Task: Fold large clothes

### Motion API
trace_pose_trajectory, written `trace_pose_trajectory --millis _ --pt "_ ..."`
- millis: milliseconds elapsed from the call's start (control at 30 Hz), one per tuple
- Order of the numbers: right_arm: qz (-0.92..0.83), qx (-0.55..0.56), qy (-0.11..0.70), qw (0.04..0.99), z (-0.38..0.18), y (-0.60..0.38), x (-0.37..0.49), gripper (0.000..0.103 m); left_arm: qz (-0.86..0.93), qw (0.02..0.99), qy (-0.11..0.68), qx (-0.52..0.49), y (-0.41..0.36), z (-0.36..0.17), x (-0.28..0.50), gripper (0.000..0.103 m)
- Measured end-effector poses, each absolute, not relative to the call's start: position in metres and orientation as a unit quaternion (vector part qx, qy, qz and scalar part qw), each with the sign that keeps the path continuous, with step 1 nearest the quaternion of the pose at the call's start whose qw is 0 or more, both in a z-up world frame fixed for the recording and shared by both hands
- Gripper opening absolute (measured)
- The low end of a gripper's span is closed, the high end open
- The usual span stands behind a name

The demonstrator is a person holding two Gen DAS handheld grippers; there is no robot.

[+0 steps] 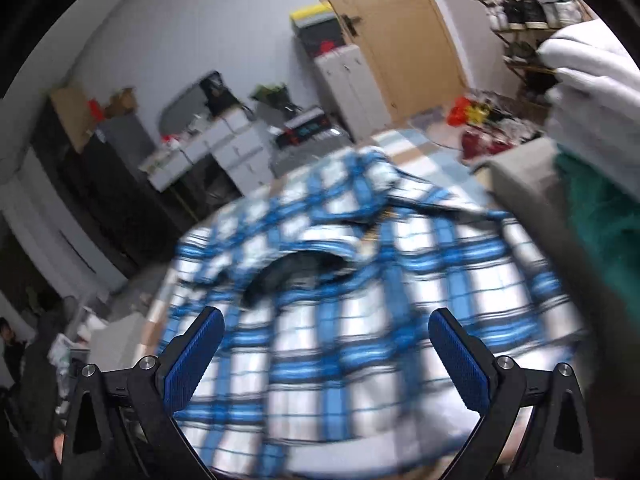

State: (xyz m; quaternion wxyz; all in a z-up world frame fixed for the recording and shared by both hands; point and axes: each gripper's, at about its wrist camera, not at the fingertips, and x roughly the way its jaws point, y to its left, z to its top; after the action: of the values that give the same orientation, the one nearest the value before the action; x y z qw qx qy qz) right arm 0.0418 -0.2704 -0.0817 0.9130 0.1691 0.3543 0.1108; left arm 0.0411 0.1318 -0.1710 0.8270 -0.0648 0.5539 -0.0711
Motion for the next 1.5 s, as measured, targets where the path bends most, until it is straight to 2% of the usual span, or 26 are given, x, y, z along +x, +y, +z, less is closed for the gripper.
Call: trace_pose_trajectory --millis 100,167,200,233,300,533,667,867,1000,1067,1133,1167,1233,1367,1500 --pt "0.077 0.135 0.399 0.904 -0.082 -0.301 0.051 0.103 -0.068 0.828 0.554 -0.058 0.129 -0.172 0.04 0.016" --pt "0.06 0.118 0.437 0.889 -0.094 -0.319 0.059 0.103 -0.07 0.828 0.554 -0.055 0.127 -0.171 0.042 0.021" --pt "0.05 0.111 0.457 0.881 -0.101 -0.326 0.063 0.101 -0.074 0.827 0.554 -0.055 0.128 -0.172 0.041 0.022" --pt "0.045 0.108 0.47 0.875 -0.107 -0.329 0.065 0.094 -0.077 0.827 0.554 -0.055 0.125 -0.169 0.039 0.025" --pt "0.042 0.088 0.487 0.868 -0.116 -0.326 0.067 0.094 -0.077 0.827 0.555 -0.055 0.124 -0.169 0.04 0.025" --pt "0.005 -0.031 0.517 0.856 -0.134 -0.295 0.083 0.096 -0.069 0.827 0.554 -0.07 0.13 -0.169 0.043 0.025" --pt "0.074 -0.025 0.516 0.853 -0.133 -0.279 0.077 0.093 -0.066 0.826 0.554 -0.078 0.134 -0.169 0.042 0.025" --pt "0.115 -0.097 0.529 0.835 -0.151 -0.256 0.063 0.09 -0.067 0.826 0.554 -0.078 0.136 -0.168 0.039 0.025" --pt "0.127 -0.121 0.506 0.845 -0.154 -0.248 0.057 0.09 -0.065 0.827 0.553 -0.078 0.135 -0.168 0.04 0.025" --pt "0.127 -0.126 0.498 0.849 -0.155 -0.244 0.062 0.078 -0.062 0.828 0.553 -0.074 0.134 -0.168 0.04 0.025" --pt "0.128 -0.122 0.496 0.85 -0.158 -0.242 0.067 0.035 -0.062 0.828 0.553 -0.071 0.132 -0.169 0.039 0.025" --pt "0.127 -0.123 0.498 0.849 -0.159 -0.241 0.071 0.027 -0.063 0.828 0.553 -0.072 0.132 -0.169 0.039 0.025" --pt "0.115 -0.137 0.494 0.851 -0.159 -0.239 0.078 0.001 -0.063 0.828 0.552 -0.079 0.131 -0.169 0.039 0.025" --pt "0.106 -0.218 0.433 0.868 -0.135 -0.227 0.051 0.001 -0.063 0.827 0.552 -0.085 0.129 -0.169 0.037 0.025" --pt "0.122 -0.288 0.452 0.835 -0.133 -0.214 0.028 0.001 -0.057 0.829 0.551 -0.076 0.123 -0.169 0.037 0.025"
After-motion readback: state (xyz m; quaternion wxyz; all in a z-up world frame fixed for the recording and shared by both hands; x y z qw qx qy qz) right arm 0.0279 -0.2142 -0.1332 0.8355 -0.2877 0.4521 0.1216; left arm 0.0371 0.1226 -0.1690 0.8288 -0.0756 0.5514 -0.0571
